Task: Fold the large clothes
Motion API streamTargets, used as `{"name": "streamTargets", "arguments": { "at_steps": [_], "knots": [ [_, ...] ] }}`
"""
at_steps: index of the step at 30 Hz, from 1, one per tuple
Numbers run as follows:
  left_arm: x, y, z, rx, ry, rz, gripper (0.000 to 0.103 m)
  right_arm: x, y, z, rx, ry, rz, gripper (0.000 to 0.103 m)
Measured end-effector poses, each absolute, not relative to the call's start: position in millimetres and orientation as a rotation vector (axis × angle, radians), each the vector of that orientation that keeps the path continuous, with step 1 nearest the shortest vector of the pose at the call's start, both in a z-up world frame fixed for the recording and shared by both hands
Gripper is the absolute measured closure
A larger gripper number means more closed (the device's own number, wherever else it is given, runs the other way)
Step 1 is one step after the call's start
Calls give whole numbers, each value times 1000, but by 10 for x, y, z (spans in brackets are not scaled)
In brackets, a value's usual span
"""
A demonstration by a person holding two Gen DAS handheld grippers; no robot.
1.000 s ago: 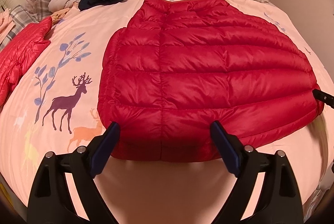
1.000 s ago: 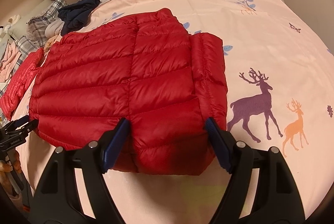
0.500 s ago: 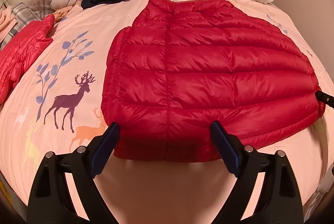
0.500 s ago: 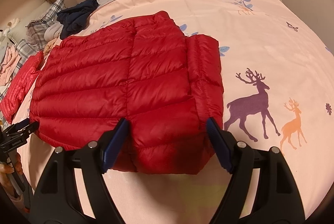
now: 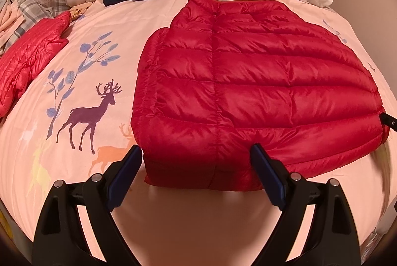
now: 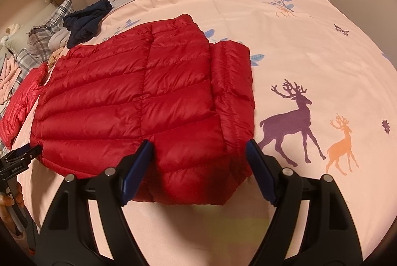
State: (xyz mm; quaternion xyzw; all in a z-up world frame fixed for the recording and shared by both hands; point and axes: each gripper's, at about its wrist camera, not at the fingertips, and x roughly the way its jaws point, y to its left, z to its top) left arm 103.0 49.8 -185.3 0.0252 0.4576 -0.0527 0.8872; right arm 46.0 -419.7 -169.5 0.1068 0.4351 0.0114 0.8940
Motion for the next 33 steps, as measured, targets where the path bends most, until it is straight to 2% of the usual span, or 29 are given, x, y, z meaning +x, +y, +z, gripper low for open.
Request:
{"name": "streamTargets", "arguments": {
  "at_steps": [33],
  "knots": [
    [1019, 635, -1796, 50, 945, -69, 13, 404, -4302, -1673, 226, 898, -2, 24]
  ]
}}
